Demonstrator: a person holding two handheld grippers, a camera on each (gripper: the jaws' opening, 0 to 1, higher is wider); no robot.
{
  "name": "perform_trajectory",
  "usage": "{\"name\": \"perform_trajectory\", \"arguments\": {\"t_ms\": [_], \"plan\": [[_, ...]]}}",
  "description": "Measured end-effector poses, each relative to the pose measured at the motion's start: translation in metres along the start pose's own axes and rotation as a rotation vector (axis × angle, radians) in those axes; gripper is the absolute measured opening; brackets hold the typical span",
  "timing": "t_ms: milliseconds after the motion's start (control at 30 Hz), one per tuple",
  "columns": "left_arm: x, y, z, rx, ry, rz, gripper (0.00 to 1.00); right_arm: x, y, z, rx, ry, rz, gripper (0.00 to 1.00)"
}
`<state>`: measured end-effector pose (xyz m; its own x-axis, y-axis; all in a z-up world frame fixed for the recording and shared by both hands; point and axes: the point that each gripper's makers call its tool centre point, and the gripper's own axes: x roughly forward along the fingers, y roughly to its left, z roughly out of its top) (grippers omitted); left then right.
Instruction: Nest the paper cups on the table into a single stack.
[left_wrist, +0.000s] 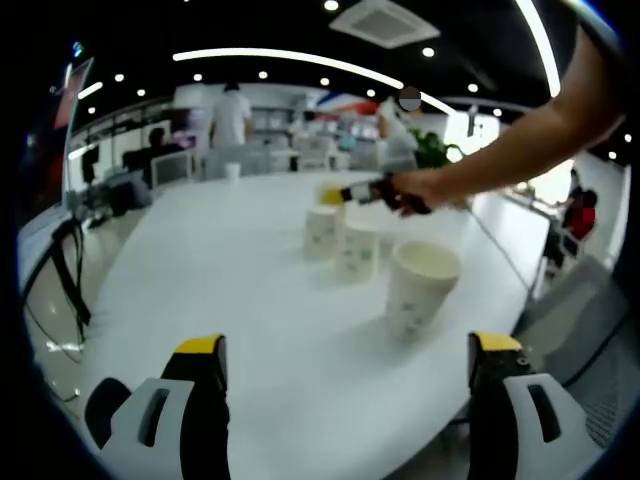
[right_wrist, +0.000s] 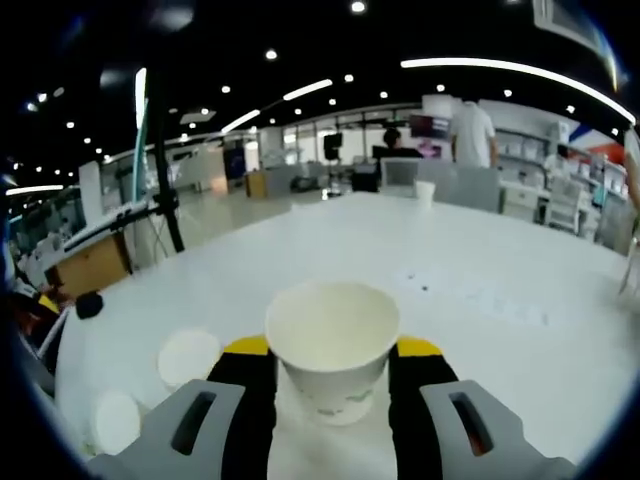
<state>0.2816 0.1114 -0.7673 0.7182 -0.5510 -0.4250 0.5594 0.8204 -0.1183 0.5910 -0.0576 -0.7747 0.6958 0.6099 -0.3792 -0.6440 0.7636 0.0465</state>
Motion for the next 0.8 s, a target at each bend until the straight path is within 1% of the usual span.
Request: {"name": "perform_trajectory", "arguments": {"t_ms": [167,567,800], "plan": [[0.000,0.000,0.000,0.000,-0.001,0.000,1.00,0.001,-0.002,0.008,-0.002,0.001,0.007,0.41],[-0.002,0.000,0.000,0.004,-0.003,-0.002,1.00,-0.005,0.005,0.030,-0.045,0.004,0.021,0.41],[-0.002,-0.001,0.000,0.007,-0.002,-0.006,1.00,-0.005,0.000,0.040,-0.050,-0.002,0.024,0.41]]}}
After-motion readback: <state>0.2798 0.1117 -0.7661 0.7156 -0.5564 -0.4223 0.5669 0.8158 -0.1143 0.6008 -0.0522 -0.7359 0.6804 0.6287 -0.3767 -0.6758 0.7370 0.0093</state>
